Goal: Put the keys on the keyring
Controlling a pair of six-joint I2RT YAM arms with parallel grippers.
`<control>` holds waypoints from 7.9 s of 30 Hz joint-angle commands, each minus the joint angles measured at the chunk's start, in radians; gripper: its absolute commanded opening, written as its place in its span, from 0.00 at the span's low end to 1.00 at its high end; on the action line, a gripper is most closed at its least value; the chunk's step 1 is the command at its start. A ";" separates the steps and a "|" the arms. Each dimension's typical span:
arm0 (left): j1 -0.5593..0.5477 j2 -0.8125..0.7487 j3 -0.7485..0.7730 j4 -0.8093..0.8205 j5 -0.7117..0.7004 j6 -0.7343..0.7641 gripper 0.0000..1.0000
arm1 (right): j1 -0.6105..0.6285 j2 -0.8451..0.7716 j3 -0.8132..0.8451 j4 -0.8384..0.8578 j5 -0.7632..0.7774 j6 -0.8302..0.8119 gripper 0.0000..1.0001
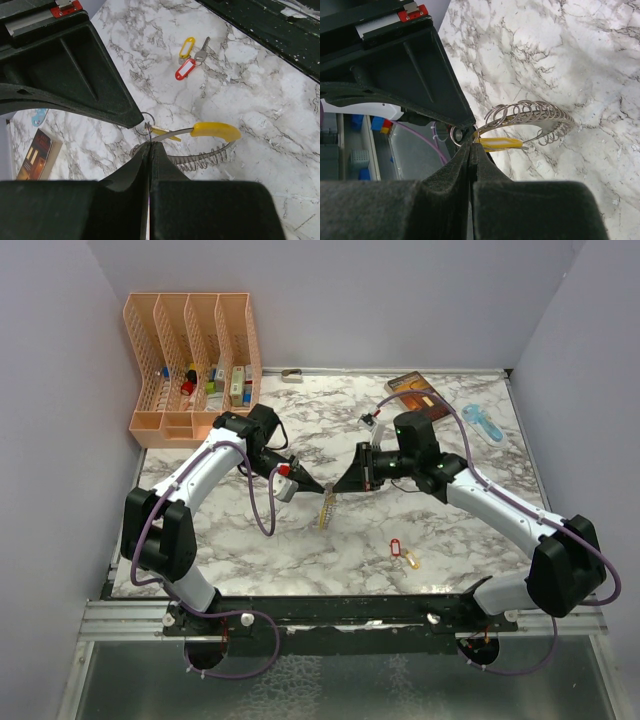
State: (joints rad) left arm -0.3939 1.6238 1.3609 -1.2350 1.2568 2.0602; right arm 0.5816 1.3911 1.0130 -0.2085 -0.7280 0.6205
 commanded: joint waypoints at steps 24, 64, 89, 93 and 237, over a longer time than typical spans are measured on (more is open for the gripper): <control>-0.012 -0.012 -0.003 -0.047 0.019 0.071 0.00 | 0.023 -0.030 0.029 0.050 -0.072 -0.025 0.01; -0.020 0.009 0.038 0.064 0.060 -0.104 0.00 | 0.051 -0.042 0.007 0.139 0.063 0.191 0.01; -0.020 0.038 0.041 0.129 0.130 -0.184 0.00 | 0.067 -0.055 0.008 0.104 0.118 0.287 0.16; -0.020 0.039 0.038 0.137 0.134 -0.191 0.00 | 0.070 -0.070 0.005 0.123 0.134 0.312 0.18; 0.001 0.209 0.173 -0.170 0.423 0.221 0.00 | 0.211 -0.220 0.170 -0.209 0.395 0.179 0.58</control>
State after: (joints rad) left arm -0.3943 1.8397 1.5143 -1.3823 1.5032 2.0613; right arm 0.7864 1.2160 1.1080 -0.3241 -0.4026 0.9043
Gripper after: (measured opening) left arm 0.009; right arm 0.581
